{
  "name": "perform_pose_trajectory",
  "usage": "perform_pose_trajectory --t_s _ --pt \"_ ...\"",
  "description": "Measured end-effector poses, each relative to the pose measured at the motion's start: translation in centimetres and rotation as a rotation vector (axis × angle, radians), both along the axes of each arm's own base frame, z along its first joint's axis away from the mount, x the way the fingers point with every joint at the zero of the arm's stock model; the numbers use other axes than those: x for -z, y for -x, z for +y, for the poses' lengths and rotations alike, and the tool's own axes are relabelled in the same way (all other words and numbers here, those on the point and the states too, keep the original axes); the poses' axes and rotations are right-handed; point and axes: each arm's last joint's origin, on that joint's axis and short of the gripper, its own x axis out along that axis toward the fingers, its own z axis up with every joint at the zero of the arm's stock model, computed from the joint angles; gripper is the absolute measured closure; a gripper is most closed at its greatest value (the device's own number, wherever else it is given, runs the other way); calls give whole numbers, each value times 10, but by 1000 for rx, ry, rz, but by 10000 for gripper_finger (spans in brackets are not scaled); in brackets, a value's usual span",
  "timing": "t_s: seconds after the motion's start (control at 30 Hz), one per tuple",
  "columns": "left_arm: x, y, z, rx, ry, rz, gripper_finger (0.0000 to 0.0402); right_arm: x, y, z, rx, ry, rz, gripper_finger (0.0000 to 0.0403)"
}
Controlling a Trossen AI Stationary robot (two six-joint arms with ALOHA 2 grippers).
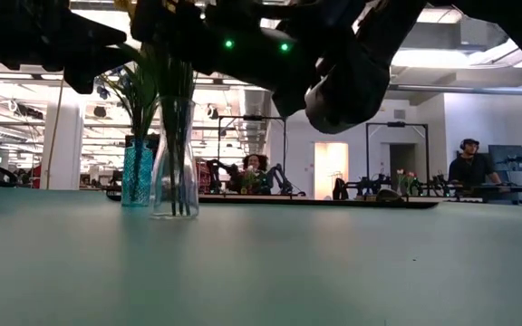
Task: Sort flowers into vase by color
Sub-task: Put the yellow flower into the transparent vase
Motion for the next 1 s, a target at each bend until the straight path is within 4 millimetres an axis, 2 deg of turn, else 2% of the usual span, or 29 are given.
perform_pose_trajectory --t_s 0.2,0.4,0.77,1.0 --pt "0 0 0 0 0 0 212 0 1 6 27 7 15 361" --pt "0 0 0 -1 0 1 212 2 4 9 154 -60 44 341" --pt "0 0 0 -1 8 -1 212 2 9 27 218 28 113 336" --pt "0 0 0 -2 9 -1 212 2 9 24 255 5 124 336"
